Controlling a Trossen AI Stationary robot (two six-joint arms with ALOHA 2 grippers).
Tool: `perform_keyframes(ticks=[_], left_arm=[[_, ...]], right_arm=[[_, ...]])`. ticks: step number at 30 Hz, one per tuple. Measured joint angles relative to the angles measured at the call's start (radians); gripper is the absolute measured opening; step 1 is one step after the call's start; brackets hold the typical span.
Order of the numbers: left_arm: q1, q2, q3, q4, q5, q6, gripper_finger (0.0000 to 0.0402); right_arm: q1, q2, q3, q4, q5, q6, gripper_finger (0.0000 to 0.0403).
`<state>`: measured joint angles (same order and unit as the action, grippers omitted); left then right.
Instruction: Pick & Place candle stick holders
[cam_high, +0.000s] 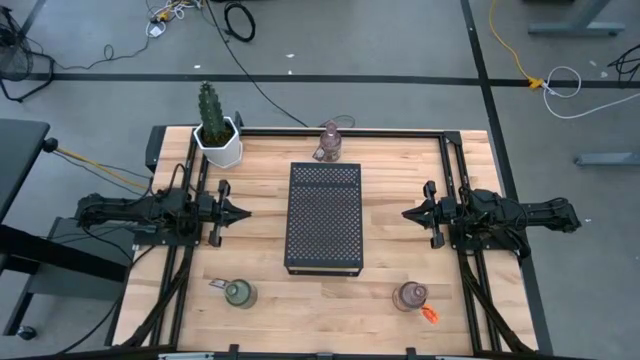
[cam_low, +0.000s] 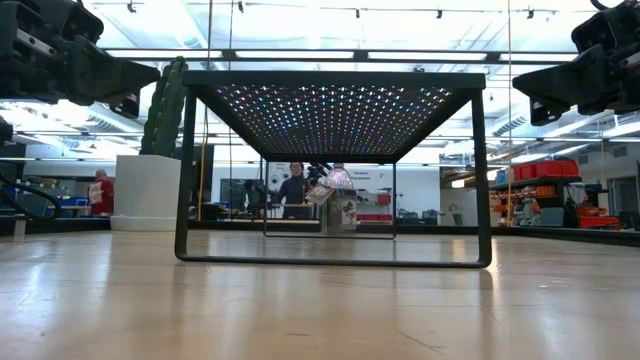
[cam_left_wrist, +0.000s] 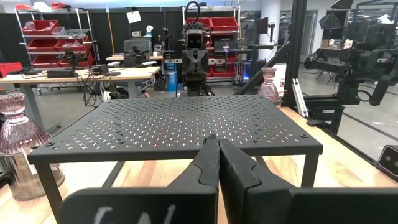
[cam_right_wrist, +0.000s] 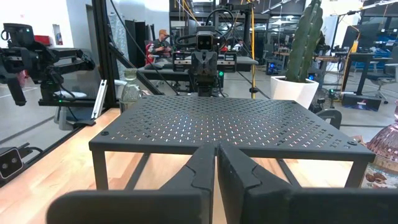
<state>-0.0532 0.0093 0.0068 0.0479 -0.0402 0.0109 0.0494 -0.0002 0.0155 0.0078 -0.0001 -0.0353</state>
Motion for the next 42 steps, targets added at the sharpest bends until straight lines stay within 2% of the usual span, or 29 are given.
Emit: perform_keyframes(ticks=[30, 42], left_arm=[[0.000, 0.000, 0.000, 0.014, -0.007, -0.001, 0.0003], [0.000, 0.000, 0.000, 0.296, -0.008, -0.268, 0.0003]], right_arm=[[0.000, 0.000, 0.000, 0.000, 0.000, 0.000, 0.0023], [0.000, 0.000, 0.000, 0.000, 0.000, 0.000, 0.0023]])
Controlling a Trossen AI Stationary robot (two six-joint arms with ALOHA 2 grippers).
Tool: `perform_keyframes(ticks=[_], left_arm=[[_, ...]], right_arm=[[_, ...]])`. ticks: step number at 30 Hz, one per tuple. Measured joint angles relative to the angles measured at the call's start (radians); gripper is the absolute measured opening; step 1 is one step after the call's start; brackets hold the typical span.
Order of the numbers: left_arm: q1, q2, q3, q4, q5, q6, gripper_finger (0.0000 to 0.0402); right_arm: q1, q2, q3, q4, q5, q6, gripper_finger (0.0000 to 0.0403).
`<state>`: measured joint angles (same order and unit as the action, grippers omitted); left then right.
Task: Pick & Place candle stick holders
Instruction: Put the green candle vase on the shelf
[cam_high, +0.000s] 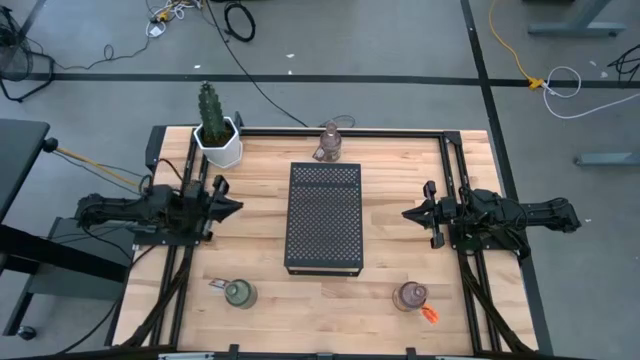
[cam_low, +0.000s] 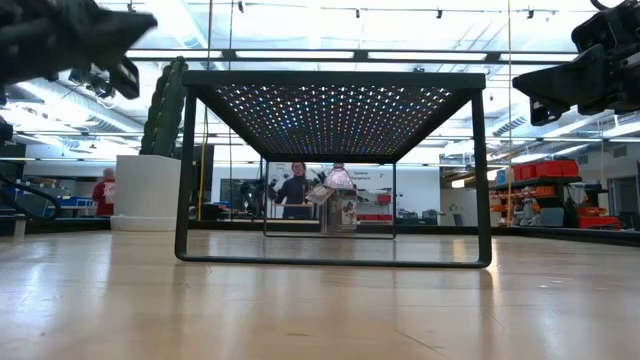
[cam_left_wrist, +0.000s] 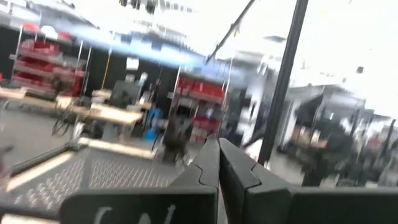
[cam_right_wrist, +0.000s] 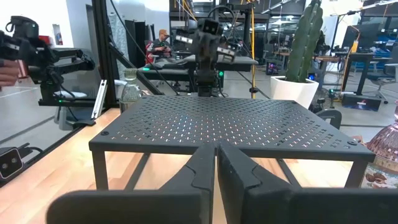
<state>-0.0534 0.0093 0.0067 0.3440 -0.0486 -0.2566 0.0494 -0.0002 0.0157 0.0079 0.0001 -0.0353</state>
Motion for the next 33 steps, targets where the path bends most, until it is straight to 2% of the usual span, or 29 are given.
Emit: perform_keyframes(ticks=[6, 10, 19, 33], left_arm=[[0.000, 0.000, 0.000, 0.183, 0.000, -0.021, 0.0003], [0.000, 0.000, 0.001, 0.245, 0.000, -0.021, 0.0003], [0.000, 0.079, 0.118, 0.193, 0.001, 0.003, 0.0003], [0.000, 0.327, 0.451, -0.010, 0.043, 0.008, 0.0003]], right_arm=[[0.000, 0.000, 0.000, 0.000, 0.000, 0.000, 0.0023], [0.000, 0.000, 0.000, 0.000, 0.000, 0.000, 0.0023], [0.000, 0.000, 0.000, 0.000, 0.000, 0.000, 0.0023], [0.000, 0.000, 0.000, 0.000, 0.000, 0.000, 0.0023]])
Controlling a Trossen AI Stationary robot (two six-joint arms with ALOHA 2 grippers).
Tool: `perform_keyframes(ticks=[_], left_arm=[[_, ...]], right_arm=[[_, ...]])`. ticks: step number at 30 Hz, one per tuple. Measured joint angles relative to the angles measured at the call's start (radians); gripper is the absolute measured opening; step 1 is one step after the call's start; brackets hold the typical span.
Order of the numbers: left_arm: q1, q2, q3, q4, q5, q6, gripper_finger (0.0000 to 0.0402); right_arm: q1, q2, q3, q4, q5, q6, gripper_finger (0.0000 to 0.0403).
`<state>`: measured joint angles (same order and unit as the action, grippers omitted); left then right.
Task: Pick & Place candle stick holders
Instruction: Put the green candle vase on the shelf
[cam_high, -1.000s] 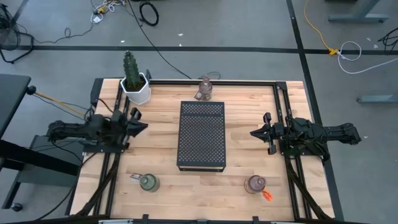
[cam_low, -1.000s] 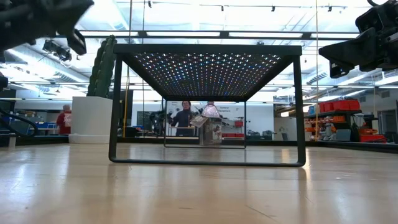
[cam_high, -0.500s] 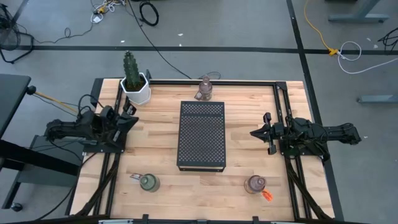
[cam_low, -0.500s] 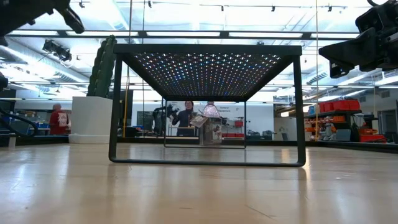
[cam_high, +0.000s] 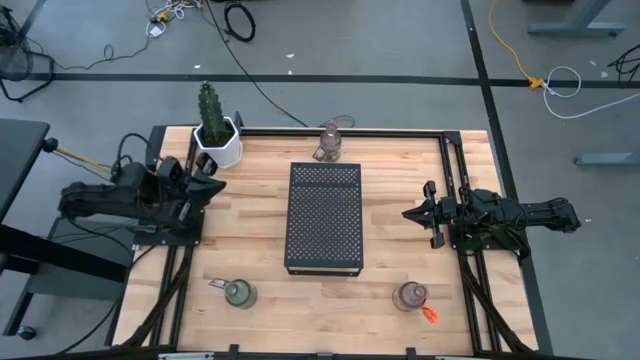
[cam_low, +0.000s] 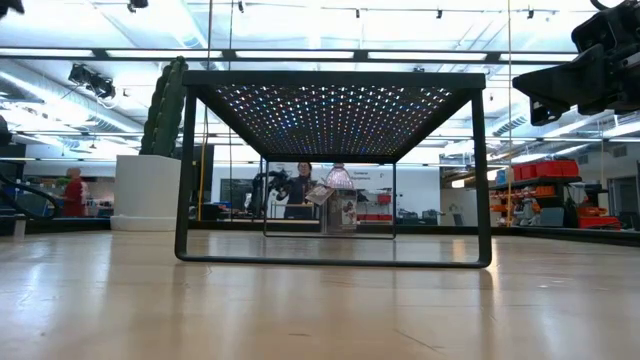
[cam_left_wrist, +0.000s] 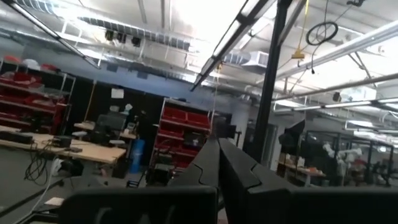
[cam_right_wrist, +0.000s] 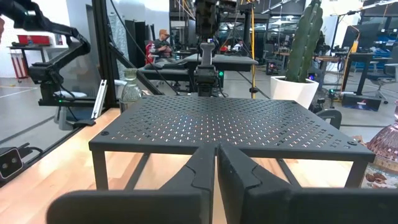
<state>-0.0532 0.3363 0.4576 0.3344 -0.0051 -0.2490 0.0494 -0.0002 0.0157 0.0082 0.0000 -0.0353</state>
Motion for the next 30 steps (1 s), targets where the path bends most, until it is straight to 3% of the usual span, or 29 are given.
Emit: perform_keyframes(ticks=[30], left_arm=[[0.000, 0.371, 0.621, -0.586, 0.254, 0.122, 0.0003]], right_arm=[[0.000, 0.000, 0.000, 0.000, 0.000, 0.000, 0.0023]])
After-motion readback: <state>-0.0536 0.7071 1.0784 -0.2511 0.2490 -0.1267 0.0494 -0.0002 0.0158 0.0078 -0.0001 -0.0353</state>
